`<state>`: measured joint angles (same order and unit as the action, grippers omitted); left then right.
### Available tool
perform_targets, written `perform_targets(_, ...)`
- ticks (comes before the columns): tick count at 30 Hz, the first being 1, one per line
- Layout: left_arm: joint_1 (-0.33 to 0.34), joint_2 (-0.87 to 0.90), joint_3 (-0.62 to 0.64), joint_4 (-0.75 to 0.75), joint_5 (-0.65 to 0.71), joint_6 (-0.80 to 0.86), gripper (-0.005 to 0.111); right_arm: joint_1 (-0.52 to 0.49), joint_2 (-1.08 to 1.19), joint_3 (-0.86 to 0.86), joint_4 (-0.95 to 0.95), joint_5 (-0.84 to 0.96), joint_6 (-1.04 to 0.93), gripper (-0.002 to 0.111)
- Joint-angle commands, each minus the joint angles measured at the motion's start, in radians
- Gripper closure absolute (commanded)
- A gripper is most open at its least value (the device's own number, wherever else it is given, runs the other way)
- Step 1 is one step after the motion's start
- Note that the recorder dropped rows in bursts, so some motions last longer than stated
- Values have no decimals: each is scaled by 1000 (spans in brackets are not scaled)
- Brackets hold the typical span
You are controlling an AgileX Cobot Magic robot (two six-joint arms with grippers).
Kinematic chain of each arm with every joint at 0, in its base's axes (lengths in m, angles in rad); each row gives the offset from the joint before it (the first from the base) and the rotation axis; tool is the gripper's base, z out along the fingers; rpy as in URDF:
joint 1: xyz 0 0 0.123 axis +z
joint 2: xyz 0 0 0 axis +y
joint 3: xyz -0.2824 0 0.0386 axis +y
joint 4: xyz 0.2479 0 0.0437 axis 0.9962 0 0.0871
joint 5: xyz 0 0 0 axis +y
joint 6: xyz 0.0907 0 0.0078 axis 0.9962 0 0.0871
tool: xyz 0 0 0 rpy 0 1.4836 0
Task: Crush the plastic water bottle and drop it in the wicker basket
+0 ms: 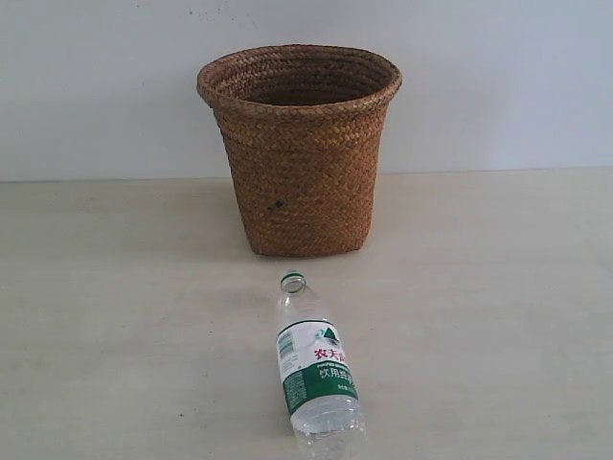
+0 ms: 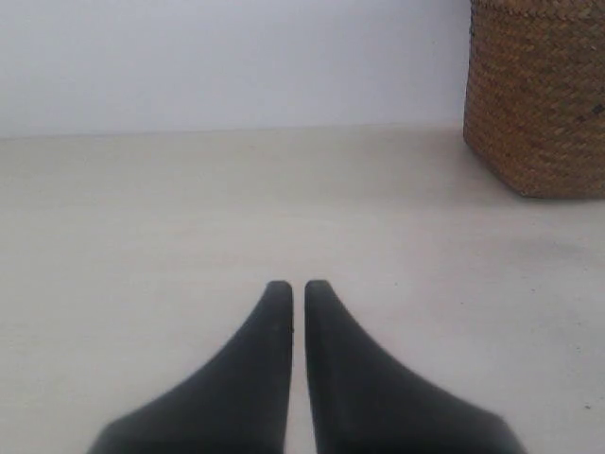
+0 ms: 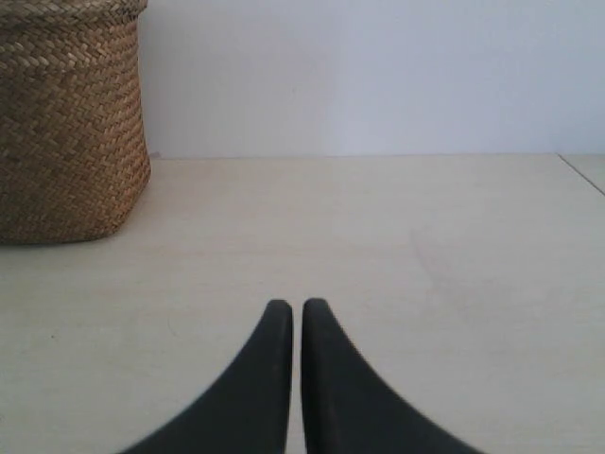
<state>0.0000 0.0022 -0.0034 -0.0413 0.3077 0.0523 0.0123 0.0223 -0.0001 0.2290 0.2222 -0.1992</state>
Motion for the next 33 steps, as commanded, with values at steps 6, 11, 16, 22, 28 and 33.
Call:
perform_targets(6,2,-2,3,-579,44,-374,103,-3,-3,0,1,-9,-2,107)
perform_targets(11,2,-2,3,-650,7,-374,103,-3,-3,0,1,-9,-2,107)
perform_targets(16,2,-2,3,-693,15,-374,103,-3,-3,0,1,-13,-2,107)
perform_targets(22,2,-2,3,-817,34,-155,103,-3,-3,0,1,-32,-2,107)
perform_targets(28,2,103,-154,-1268,251,632,103,-3,-3,0,1,-32,-2,107)
perform_targets(33,2,442,-331,-1223,326,622,103,-3,-3,0,1,-32,-2,107)
